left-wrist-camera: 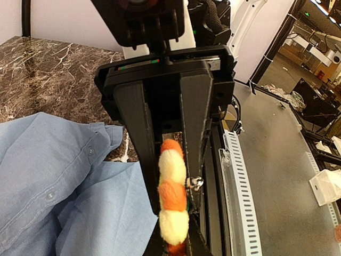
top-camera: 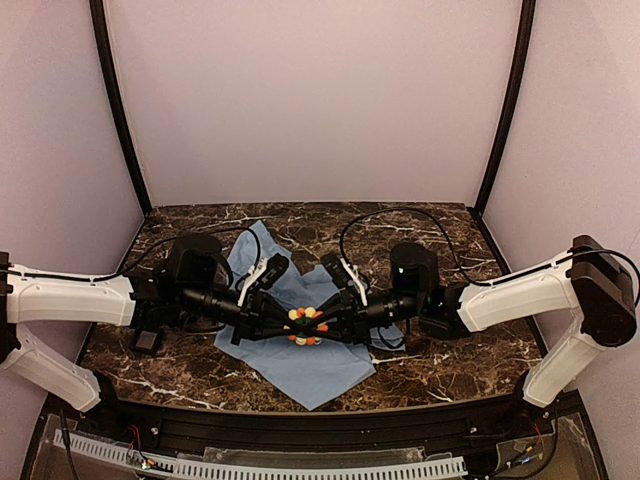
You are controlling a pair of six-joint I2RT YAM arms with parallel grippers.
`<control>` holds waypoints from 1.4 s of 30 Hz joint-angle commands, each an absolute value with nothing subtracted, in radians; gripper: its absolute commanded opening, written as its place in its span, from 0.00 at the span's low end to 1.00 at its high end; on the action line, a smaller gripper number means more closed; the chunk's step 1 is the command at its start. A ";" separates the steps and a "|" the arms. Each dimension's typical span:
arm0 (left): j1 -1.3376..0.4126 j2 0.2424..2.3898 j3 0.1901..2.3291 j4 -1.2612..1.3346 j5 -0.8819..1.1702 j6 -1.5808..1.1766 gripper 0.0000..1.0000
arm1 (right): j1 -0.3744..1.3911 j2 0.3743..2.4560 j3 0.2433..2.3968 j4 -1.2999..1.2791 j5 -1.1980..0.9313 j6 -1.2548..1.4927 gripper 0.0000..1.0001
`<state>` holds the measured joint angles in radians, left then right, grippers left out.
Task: Remove the brooch from the garment
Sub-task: Close the brooch securely.
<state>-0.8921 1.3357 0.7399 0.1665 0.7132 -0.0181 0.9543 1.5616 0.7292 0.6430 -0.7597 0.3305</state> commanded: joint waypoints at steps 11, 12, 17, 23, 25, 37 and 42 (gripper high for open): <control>-0.899 1.314 0.749 0.190 0.726 -0.012 0.01 | 0.912 1.578 0.701 0.757 -0.711 0.406 0.16; -0.899 1.315 0.750 0.190 0.726 -0.013 0.01 | 0.911 1.577 0.701 0.759 -0.716 0.403 0.16; -0.899 1.319 0.750 0.193 0.725 -0.015 0.01 | 0.911 1.579 0.699 0.767 -0.739 0.386 0.18; -0.899 1.323 0.751 0.193 0.725 -0.018 0.01 | 0.911 1.575 0.693 0.781 -0.749 0.378 0.19; -0.899 1.324 0.752 0.193 0.726 -0.018 0.01 | 0.910 1.574 0.693 0.781 -0.749 0.378 0.19; -0.898 1.319 0.750 0.193 0.725 -0.020 0.01 | 0.911 1.577 0.695 0.785 -0.749 0.376 0.21; -0.899 1.313 0.746 0.198 0.728 -0.020 0.01 | 0.912 1.572 0.692 0.788 -0.739 0.383 0.21</control>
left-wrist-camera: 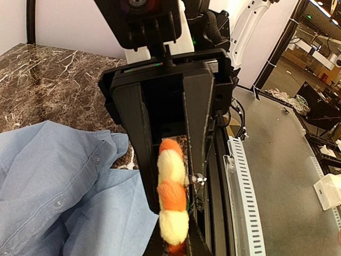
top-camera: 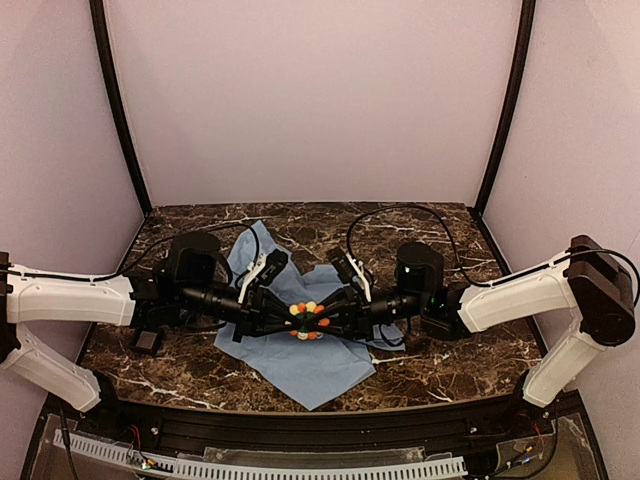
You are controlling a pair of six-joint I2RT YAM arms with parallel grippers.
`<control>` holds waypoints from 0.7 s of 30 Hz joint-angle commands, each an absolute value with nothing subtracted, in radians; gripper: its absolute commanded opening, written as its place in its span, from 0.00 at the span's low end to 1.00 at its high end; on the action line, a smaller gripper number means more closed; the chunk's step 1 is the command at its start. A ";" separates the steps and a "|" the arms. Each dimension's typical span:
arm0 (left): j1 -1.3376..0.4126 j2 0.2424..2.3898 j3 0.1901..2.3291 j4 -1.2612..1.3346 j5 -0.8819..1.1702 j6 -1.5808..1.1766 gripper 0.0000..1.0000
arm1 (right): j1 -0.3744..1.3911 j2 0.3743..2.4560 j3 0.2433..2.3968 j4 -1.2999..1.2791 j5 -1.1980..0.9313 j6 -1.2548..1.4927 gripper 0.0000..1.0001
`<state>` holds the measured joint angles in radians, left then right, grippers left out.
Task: Remove the brooch from the garment
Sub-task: Close the brooch securely.
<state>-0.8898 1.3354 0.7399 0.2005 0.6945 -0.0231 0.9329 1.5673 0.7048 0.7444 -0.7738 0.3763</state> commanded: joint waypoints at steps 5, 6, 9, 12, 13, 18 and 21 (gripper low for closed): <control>-0.899 1.312 0.745 0.202 0.732 -0.024 0.01 | 0.911 1.580 0.704 0.765 -0.722 0.387 0.22; -0.899 1.313 0.746 0.202 0.734 -0.024 0.01 | 0.911 1.584 0.707 0.763 -0.725 0.387 0.22; -0.899 1.312 0.746 0.204 0.736 -0.025 0.01 | 0.911 1.592 0.711 0.759 -0.727 0.391 0.21; -0.899 1.312 0.746 0.204 0.739 -0.025 0.01 | 0.910 1.596 0.714 0.752 -0.721 0.394 0.21; -0.898 1.311 0.745 0.205 0.738 -0.025 0.01 | 0.910 1.595 0.712 0.757 -0.717 0.396 0.21; -0.898 1.311 0.744 0.206 0.737 -0.025 0.01 | 0.909 1.590 0.699 0.784 -0.736 0.391 0.21; -0.899 1.312 0.744 0.206 0.736 -0.026 0.01 | 0.908 1.585 0.694 0.786 -0.738 0.388 0.21</control>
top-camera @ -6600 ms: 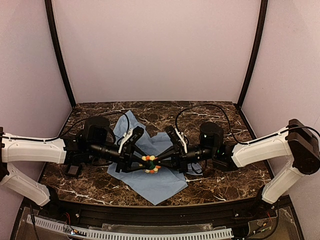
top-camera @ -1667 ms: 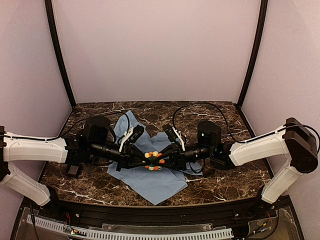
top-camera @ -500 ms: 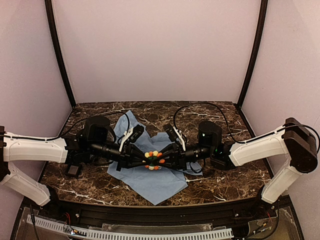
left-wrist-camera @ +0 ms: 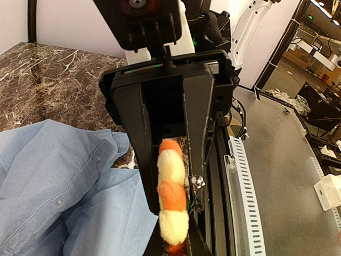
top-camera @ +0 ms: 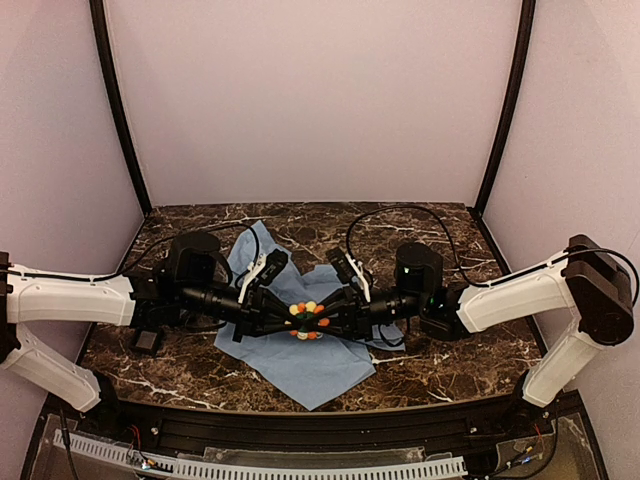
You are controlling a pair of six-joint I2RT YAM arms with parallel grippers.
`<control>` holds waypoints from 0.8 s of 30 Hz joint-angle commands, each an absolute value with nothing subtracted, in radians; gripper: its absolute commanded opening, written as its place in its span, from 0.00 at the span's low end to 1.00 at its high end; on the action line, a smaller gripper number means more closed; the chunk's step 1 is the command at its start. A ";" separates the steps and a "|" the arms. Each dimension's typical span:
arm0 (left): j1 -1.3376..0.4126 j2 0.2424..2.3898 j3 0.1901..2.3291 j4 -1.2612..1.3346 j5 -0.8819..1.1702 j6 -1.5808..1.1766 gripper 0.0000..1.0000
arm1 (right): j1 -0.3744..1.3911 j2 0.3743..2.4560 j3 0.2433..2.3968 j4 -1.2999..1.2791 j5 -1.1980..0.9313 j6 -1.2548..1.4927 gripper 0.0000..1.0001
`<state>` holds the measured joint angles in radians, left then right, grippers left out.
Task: Remove the brooch from the garment
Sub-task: Close the brooch securely.
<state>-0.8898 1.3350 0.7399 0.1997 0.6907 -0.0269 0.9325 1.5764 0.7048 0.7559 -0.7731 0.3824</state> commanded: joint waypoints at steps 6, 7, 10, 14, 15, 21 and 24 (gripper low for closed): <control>-0.898 1.309 0.743 0.207 0.736 -0.025 0.01 | 0.908 1.573 0.683 0.797 -0.728 0.392 0.21; -0.899 1.309 0.742 0.207 0.734 -0.026 0.01 | 0.908 1.571 0.681 0.800 -0.729 0.391 0.20; -0.899 1.309 0.742 0.207 0.735 -0.026 0.01 | 0.909 1.564 0.671 0.816 -0.733 0.396 0.20; -0.899 1.309 0.742 0.207 0.734 -0.026 0.01 | 0.909 1.559 0.667 0.818 -0.736 0.393 0.20; -0.899 1.309 0.742 0.208 0.734 -0.026 0.01 | 0.908 1.560 0.667 0.818 -0.736 0.392 0.21; -0.899 1.309 0.742 0.209 0.736 -0.027 0.01 | 0.908 1.563 0.667 0.821 -0.736 0.395 0.20; -0.899 1.308 0.742 0.209 0.735 -0.026 0.01 | 0.909 1.557 0.661 0.829 -0.738 0.396 0.20</control>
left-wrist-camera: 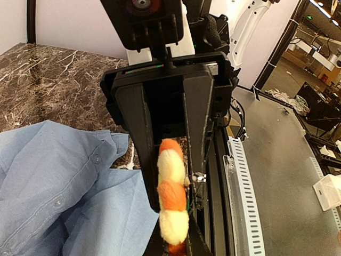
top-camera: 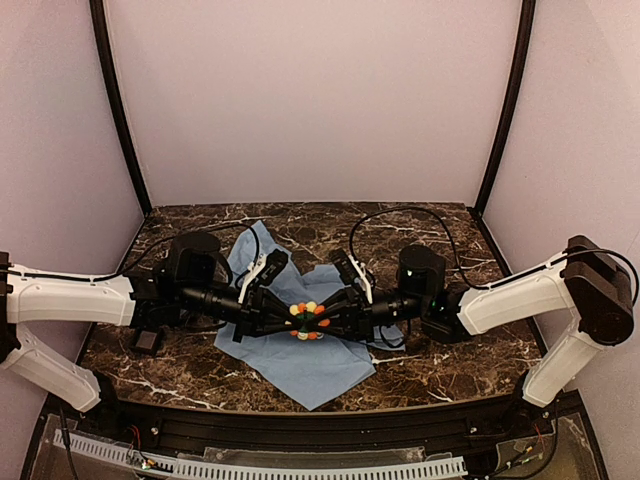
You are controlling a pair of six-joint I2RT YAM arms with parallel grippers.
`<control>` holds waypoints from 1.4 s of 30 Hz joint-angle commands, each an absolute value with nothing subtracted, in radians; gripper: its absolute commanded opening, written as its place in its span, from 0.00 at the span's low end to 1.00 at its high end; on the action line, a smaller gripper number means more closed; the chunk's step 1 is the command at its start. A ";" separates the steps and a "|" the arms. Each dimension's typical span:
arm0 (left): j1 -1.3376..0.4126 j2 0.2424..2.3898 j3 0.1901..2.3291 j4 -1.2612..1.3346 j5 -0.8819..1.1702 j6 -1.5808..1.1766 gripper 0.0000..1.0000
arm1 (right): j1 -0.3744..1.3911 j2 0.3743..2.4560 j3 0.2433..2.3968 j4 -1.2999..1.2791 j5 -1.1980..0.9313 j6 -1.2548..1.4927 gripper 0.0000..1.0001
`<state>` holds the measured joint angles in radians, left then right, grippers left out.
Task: Remove the brooch from the garment
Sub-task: Close the brooch securely.
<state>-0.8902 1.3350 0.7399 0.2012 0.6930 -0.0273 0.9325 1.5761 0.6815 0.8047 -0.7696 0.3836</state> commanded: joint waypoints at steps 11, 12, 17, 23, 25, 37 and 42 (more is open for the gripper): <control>-0.899 1.306 0.742 0.210 0.736 -0.028 0.01 | 0.908 1.546 0.647 0.851 -0.739 0.404 0.20; -0.899 1.305 0.741 0.210 0.736 -0.028 0.01 | 0.908 1.549 0.649 0.849 -0.741 0.403 0.20; -0.899 1.305 0.742 0.212 0.737 -0.029 0.01 | 0.910 1.566 0.659 0.845 -0.762 0.397 0.20; -0.898 1.308 0.742 0.212 0.736 -0.029 0.01 | 0.918 1.568 0.673 0.811 -0.776 0.365 0.20; -0.898 1.308 0.742 0.212 0.736 -0.029 0.01 | 0.927 1.568 0.685 0.777 -0.766 0.340 0.21; -0.899 1.309 0.742 0.209 0.736 -0.028 0.01 | 0.954 1.574 0.738 0.666 -0.701 0.285 0.22; -0.899 1.306 0.742 0.209 0.738 -0.029 0.01 | 0.954 1.572 0.742 0.658 -0.684 0.293 0.22</control>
